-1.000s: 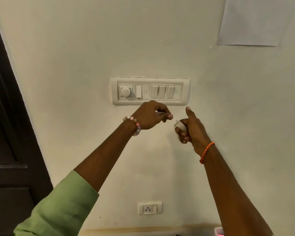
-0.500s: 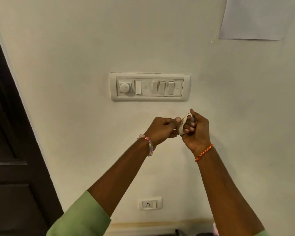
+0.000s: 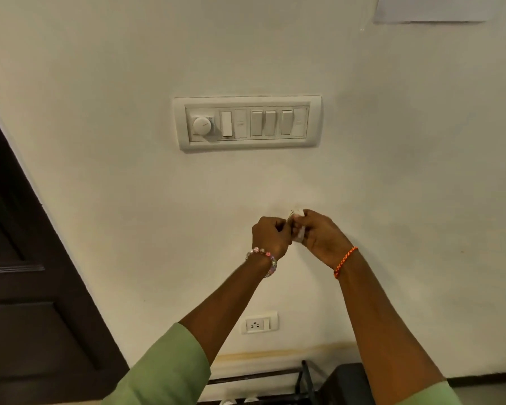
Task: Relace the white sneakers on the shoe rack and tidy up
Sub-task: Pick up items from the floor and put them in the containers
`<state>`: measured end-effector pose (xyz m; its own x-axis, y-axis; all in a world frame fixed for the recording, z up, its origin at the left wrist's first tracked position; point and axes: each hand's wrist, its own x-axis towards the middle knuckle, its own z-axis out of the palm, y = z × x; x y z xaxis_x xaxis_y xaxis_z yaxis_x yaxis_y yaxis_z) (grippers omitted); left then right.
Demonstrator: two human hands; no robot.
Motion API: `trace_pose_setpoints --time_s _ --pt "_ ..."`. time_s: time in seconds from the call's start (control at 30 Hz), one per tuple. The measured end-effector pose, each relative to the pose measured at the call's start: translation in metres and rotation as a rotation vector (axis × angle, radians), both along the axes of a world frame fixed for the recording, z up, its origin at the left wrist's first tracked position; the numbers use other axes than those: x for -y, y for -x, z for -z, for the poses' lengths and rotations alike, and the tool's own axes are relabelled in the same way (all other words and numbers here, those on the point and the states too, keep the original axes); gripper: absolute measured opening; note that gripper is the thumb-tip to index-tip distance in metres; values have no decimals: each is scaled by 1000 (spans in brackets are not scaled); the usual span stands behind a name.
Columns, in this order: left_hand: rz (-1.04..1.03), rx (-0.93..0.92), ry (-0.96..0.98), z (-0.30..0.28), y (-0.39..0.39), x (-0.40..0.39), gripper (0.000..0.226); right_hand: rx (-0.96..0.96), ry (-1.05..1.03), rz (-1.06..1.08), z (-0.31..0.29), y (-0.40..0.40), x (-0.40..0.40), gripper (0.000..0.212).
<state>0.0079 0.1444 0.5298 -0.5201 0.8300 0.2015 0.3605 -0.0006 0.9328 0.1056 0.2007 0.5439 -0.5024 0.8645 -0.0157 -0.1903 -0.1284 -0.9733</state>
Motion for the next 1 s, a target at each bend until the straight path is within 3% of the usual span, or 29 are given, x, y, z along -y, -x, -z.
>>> trace_pose_setpoints --time_s 0.1,0.27,0.53,0.8,1.0 --pt "11 -9 33 22 -6 -6 26 317 -168 94 34 -26 -6 4" --pt "109 11 242 65 -41 -19 20 312 70 96 84 -78 -5 6" --pt "185 187 591 156 -135 -50 17 356 394 317 177 -181 -13 14" --pt "314 252 780 263 -266 -67 28 626 442 350 277 -311 -35 19" --pt "343 182 883 343 -319 -94 30 827 413 381 362 -353 -61 31"
